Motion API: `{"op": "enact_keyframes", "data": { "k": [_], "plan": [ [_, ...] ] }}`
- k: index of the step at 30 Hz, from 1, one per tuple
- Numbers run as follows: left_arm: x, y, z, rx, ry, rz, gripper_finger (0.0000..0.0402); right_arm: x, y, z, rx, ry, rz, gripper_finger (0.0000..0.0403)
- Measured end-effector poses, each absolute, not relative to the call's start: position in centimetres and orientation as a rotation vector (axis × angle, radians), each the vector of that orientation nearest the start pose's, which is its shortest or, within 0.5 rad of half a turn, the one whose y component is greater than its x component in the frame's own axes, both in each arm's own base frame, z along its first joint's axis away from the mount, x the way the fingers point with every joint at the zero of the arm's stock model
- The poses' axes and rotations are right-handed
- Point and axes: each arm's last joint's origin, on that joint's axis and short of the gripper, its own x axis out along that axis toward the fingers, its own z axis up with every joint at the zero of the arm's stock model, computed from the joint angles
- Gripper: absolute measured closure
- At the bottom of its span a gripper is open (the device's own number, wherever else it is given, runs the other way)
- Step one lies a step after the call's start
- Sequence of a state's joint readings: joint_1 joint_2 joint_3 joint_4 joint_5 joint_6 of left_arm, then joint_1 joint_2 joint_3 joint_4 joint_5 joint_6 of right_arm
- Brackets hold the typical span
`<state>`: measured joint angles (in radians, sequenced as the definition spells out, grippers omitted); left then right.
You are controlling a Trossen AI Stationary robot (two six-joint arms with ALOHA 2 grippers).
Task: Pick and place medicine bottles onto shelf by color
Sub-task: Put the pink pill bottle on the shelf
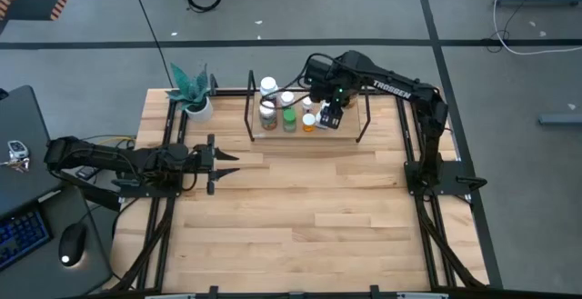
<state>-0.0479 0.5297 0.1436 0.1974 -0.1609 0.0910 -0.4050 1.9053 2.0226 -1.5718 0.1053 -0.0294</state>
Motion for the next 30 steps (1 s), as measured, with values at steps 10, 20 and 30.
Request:
{"op": "enact_keyframes", "data": {
  "k": [10, 20, 30],
  "plan": [
    [13.6, -0.2, 18.2, 0.110, 0.192, 0.104, 0.0254, 32.0, -15.3, 33.2, 0.247, 1.497, -0.350, 0.0210],
    [13.6, -0.2, 18.2, 0.110, 0.192, 0.104, 0.0253, 30.7, -14.7, 30.5, 0.346, 1.599, -0.285, 0.0210],
    [13.6, -0.2, 18.2, 0.110, 0.193, 0.104, 0.0250, 28.6, -16.3, 26.8, 0.373, 1.764, -0.361, 0.0209]
  ]
}}
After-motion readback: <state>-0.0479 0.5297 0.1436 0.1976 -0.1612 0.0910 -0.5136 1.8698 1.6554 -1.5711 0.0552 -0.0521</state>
